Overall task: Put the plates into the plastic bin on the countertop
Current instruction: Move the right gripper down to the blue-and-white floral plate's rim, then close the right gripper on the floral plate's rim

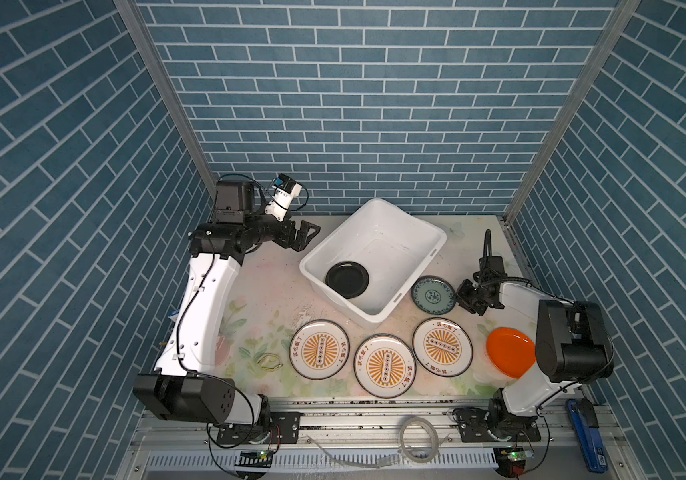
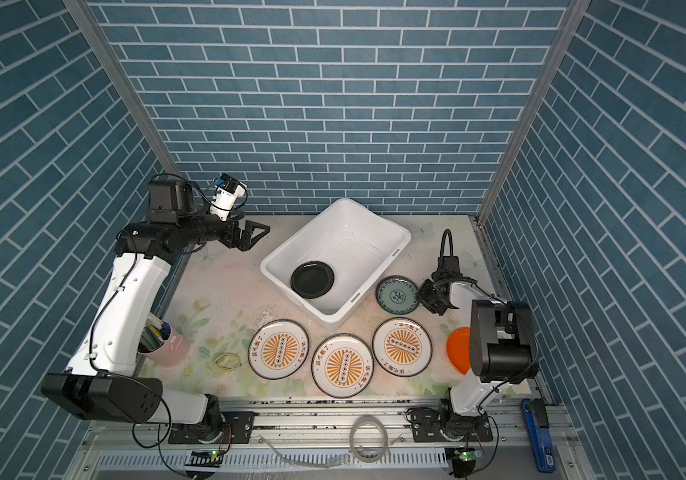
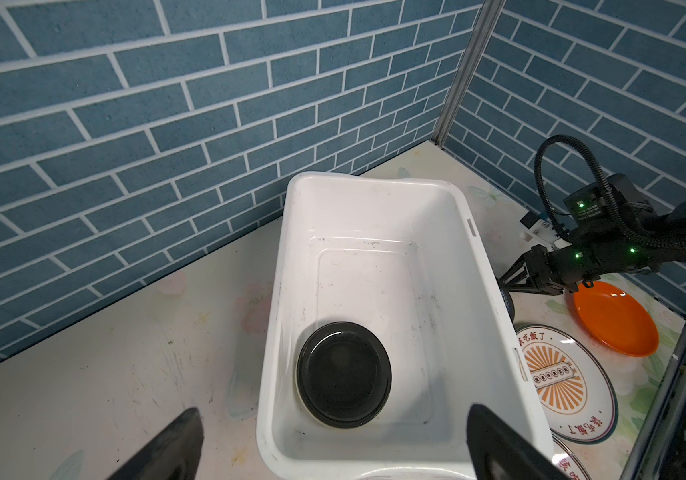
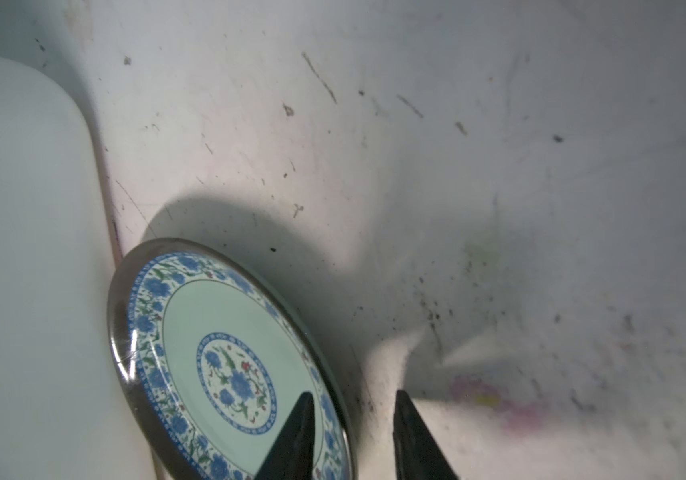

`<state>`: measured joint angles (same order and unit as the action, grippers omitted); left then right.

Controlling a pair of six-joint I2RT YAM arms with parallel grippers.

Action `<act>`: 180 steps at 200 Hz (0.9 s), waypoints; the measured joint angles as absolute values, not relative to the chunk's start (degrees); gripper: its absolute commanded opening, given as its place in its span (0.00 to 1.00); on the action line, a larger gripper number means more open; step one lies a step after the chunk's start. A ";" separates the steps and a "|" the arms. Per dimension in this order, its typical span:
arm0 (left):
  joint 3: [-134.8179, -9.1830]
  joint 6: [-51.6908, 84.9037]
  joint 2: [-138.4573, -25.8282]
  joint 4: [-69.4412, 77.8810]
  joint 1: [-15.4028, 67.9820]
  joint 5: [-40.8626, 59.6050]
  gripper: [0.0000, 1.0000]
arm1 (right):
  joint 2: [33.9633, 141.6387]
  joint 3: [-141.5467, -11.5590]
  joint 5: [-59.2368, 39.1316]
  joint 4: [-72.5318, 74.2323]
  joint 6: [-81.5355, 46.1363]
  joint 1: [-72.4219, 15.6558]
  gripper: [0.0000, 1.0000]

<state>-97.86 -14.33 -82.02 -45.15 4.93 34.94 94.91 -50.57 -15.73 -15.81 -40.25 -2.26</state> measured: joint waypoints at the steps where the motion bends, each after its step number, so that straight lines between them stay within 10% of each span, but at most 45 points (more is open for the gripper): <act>1: -97.86 -14.33 -82.02 -45.12 4.93 34.94 1.00 | 94.94 -50.57 -15.70 -15.84 -40.25 -2.26 0.32; 180: -96.99 -13.72 -81.95 -45.08 4.93 34.79 1.00 | 96.57 -52.71 -14.31 -17.98 -40.23 -3.49 0.20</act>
<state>-96.99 -13.72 -81.95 -45.08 4.93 34.79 96.57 -52.71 -14.31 -17.98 -40.23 -3.49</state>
